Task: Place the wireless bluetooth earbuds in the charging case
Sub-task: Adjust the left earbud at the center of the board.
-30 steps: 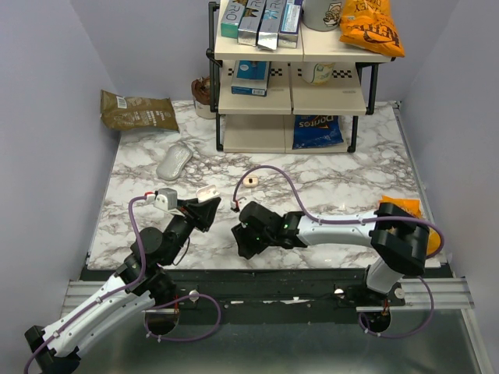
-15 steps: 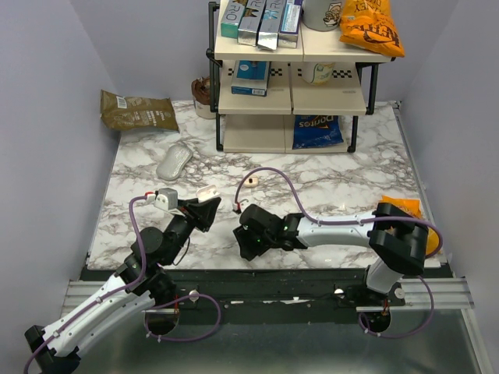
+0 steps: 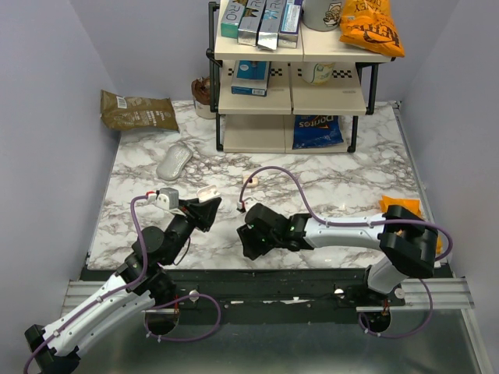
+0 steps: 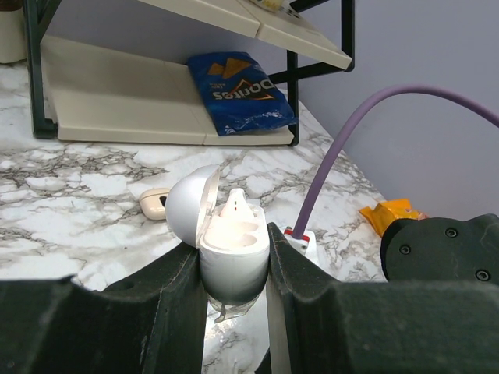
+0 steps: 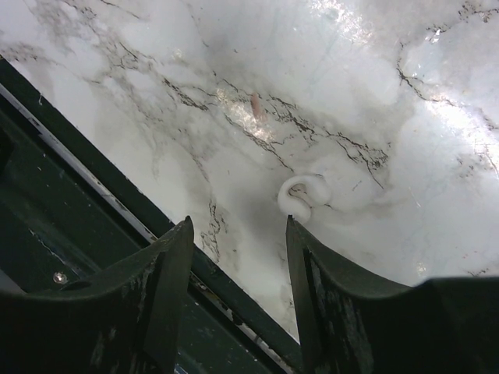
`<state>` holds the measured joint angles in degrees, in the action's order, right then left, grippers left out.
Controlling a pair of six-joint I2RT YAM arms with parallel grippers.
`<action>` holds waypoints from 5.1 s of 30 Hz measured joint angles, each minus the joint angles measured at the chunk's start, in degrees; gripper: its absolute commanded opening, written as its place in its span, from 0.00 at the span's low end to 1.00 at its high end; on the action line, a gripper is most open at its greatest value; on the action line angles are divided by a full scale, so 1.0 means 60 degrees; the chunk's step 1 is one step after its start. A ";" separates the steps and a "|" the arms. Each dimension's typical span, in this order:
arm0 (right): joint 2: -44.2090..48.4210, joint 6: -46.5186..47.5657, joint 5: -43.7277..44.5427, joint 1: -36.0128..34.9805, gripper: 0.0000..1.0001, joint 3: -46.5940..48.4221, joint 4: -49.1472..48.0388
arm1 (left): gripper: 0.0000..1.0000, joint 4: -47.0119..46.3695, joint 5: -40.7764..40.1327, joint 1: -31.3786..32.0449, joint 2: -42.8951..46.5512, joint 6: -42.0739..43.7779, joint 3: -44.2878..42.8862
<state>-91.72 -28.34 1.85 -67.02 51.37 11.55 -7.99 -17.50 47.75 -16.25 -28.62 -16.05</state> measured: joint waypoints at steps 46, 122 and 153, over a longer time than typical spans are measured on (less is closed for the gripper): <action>-0.0565 -0.0295 0.0576 0.0025 0.51 0.0211 0.0229 | 0.00 0.0004 0.0000 0.0000 0.0029 -0.0036 0.0000; 0.0284 0.6961 -0.0787 0.2055 0.65 0.0925 -0.0594 | 0.00 0.0066 -0.0160 0.0000 0.0288 -0.0040 0.0000; -0.1093 0.4579 -0.0696 0.2335 1.00 0.1985 0.0302 | 0.00 0.0069 -0.0160 0.0004 0.0211 -0.0044 0.0000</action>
<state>-98.28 -0.86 -2.33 -53.01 63.29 13.37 -7.57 -18.46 47.77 -14.98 -28.88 -16.05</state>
